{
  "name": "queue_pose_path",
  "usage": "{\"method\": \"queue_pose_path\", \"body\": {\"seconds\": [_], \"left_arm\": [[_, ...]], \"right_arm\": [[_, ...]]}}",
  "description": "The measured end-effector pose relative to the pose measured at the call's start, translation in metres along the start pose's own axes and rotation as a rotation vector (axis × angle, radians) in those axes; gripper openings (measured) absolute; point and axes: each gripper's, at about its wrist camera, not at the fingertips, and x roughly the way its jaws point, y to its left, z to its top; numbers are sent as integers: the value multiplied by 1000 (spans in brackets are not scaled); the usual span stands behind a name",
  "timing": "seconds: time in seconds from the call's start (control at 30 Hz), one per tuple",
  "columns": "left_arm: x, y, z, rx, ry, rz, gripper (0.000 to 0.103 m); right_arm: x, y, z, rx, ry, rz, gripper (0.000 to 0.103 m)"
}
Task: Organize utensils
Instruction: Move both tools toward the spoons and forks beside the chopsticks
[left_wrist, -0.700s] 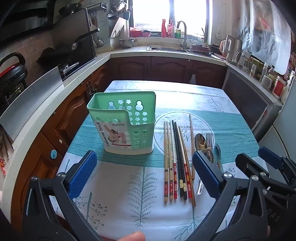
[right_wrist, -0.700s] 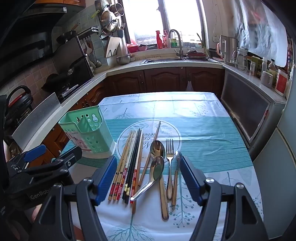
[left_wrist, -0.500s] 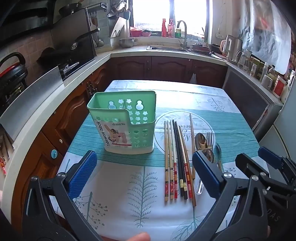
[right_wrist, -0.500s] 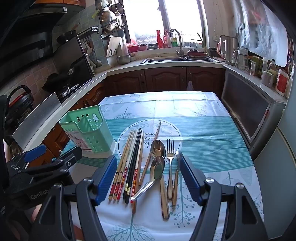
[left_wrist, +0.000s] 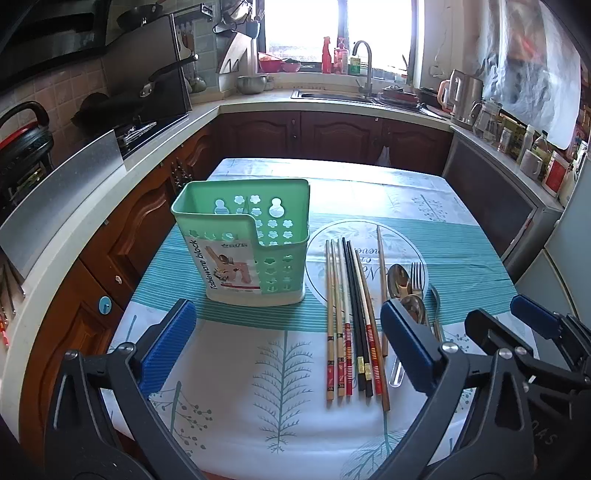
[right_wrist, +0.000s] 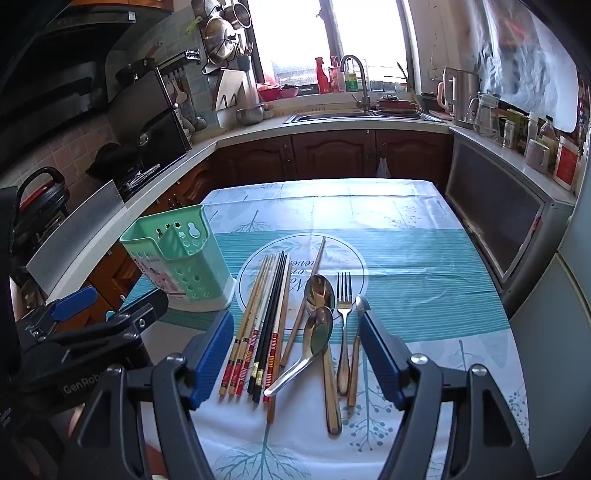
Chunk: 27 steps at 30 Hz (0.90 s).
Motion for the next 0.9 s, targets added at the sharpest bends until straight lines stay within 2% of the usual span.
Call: {"method": "queue_pose_path", "body": {"seconds": [0.77,0.9], "left_arm": [[9,-9,-2,18,50,-1,95],[12,-12,-3,20,63,-6,95]], "right_arm": [[11,-6,-2,17,44,9,71],[11,-7,-2,17,49,6,68]]}}
